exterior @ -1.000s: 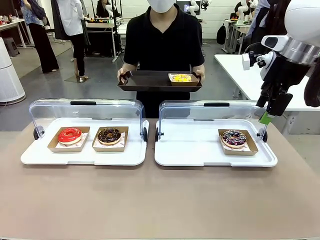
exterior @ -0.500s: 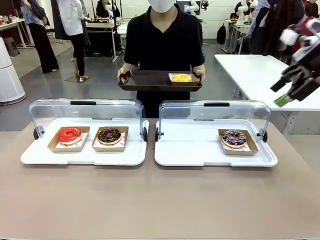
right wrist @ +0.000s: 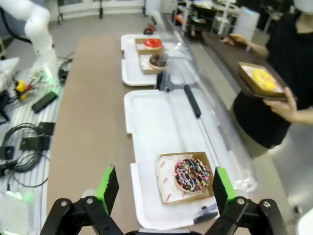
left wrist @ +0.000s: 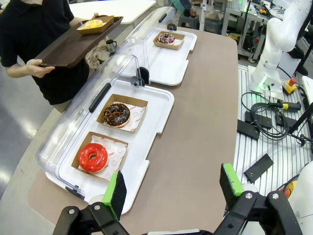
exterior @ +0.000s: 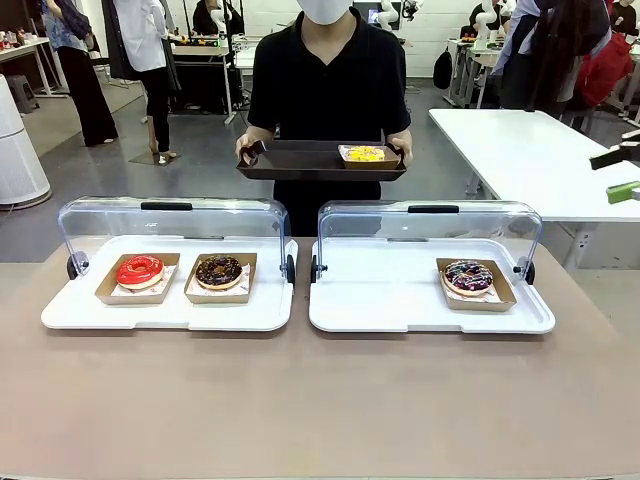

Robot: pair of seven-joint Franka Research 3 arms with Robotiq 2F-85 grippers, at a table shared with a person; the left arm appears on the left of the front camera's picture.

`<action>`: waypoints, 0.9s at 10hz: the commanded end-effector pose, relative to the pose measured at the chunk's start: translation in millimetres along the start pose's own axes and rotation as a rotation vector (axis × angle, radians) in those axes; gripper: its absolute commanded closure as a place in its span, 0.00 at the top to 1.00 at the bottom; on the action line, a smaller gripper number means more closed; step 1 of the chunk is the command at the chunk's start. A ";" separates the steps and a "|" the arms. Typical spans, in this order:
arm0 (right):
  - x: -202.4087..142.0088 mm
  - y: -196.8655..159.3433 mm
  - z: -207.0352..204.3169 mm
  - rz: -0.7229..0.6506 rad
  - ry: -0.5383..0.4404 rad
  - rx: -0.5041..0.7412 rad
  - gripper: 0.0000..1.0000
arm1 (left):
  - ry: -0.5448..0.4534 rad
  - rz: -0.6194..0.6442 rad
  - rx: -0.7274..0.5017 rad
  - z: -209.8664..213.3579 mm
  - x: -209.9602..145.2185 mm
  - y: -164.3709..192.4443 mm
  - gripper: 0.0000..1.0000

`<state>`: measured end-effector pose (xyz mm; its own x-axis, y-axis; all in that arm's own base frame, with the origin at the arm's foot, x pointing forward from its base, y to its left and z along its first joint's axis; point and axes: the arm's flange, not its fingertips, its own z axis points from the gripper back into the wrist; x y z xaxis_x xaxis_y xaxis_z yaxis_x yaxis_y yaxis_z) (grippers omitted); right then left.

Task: Provide the desired donut to the person.
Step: Pick up and lift the Paper togo box containing the Donut pointed at by the person.

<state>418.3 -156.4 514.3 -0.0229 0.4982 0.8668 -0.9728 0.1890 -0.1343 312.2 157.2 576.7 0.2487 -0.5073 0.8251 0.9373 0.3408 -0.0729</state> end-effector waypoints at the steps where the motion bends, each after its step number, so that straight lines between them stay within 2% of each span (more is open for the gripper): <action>1: -20.8 -14.0 9.6 0.028 -0.038 0.059 1.00 | -0.021 -0.015 -0.003 0.5 -0.2 -0.3 1.00; 3: -34.5 -13.5 17.7 0.078 -0.077 0.085 1.00 | -0.021 -0.015 -0.003 0.5 -0.2 -0.3 1.00; 5: -45.8 -14.9 21.2 0.072 -0.096 0.081 1.00 | -0.021 -0.015 -0.003 0.5 -0.2 -0.3 1.00; 7: -42.7 -15.0 19.5 0.071 -0.132 0.038 1.00 | -0.021 -0.015 -0.003 0.5 -0.2 -0.3 1.00; 8: -28.0 -19.4 17.8 -0.087 -0.119 -0.170 1.00 | -0.021 -0.015 -0.003 0.5 -0.2 -0.3 1.00; 9: -46.1 -11.1 20.6 0.054 -0.085 0.066 1.00 | -0.021 -0.015 -0.003 0.5 -0.2 -0.3 1.00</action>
<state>431.4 -200.8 493.9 -0.0541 0.4089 0.9110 -0.9684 0.2010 -0.1477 312.4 157.0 576.7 0.2486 -0.5077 0.8248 0.9375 0.3403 -0.0731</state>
